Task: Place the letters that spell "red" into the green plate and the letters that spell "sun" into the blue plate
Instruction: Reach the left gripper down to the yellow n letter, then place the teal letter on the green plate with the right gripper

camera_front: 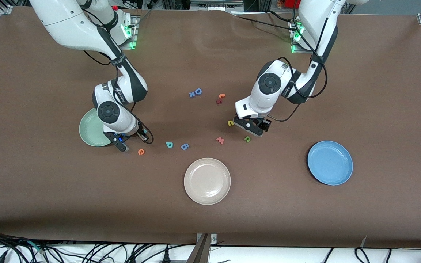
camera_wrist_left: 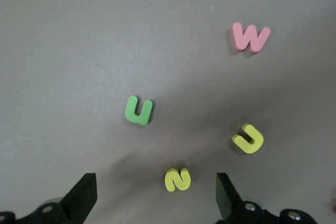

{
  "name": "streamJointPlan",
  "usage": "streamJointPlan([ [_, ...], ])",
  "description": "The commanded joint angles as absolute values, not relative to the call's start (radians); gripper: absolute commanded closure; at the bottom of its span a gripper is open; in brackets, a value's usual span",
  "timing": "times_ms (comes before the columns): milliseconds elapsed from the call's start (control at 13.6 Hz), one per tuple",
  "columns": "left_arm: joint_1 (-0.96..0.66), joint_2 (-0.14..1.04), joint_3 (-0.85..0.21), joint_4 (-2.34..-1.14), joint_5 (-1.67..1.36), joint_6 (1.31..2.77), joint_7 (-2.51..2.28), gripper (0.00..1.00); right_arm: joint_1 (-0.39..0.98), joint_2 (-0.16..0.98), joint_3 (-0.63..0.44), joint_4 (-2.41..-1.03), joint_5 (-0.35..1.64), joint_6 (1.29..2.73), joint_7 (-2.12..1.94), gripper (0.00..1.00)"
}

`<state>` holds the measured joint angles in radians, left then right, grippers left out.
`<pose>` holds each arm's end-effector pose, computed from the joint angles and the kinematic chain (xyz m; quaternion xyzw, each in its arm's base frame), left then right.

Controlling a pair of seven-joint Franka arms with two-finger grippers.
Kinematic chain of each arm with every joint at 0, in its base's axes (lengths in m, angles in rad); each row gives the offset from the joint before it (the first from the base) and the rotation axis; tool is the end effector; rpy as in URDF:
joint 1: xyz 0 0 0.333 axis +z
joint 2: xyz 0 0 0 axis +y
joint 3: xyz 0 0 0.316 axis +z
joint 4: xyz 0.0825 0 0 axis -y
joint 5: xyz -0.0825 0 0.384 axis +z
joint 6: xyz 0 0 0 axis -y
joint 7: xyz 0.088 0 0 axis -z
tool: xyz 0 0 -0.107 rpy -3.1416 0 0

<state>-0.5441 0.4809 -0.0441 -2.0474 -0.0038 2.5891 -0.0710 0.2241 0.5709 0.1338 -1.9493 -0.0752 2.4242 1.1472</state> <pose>0.5013 -0.3337 0.2073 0.9674 -0.2513 0.0253 0.0205 0.5710 0.2115 0.1780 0.9298 -0.3650 -0.0416 0.0210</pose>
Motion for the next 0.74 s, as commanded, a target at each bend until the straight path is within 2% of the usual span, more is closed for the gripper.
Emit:
streamJointPlan([
  [0,-0.552,0.477,-0.047,-2.114,0.026,2.687,-0.106,0.0,0.224,0.532,0.129,-1.971,-0.103,2.418,1.167,1.0],
  [74,-0.552,0.488,-0.055,-2.114,0.026,2.692,-0.113,0.0,0.224,0.499,0.129,-1.97,-0.101,2.38,1.158,1.0],
  [368,-0.554,0.511,-0.067,-2.108,0.026,2.692,-0.118,0.0,0.209,0.353,0.106,-1.918,-0.083,2.056,1.051,1.0],
  [663,-0.552,0.54,-0.069,-2.091,0.026,2.692,-0.117,0.03,0.209,0.288,0.008,-1.942,-0.069,1.953,0.858,1.0],
])
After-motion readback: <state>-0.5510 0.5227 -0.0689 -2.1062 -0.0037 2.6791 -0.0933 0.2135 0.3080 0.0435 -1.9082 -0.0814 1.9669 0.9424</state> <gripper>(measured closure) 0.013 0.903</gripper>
